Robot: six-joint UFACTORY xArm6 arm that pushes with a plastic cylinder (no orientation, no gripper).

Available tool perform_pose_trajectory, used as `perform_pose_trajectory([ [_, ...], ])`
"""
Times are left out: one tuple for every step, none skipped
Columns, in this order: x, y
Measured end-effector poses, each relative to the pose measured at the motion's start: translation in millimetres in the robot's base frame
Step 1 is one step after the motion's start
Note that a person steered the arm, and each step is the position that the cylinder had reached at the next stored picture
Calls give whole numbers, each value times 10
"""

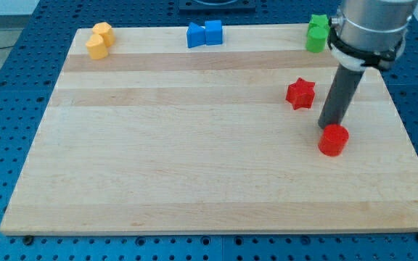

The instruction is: Push the red star to the top of the red circle

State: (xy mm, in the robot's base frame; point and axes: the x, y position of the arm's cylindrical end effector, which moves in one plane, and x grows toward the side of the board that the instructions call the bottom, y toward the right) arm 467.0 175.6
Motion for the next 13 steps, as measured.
perform_pose_trajectory([
  [164,0],
  [135,-18],
  [0,-434],
  [-295,-787],
  [-593,-979],
  [-885,-969],
  [-1000,-504],
  [-989,-115],
  [-953,110],
  [-789,69],
  [-1046,-74],
  [-1012,-185],
  [-795,-185],
])
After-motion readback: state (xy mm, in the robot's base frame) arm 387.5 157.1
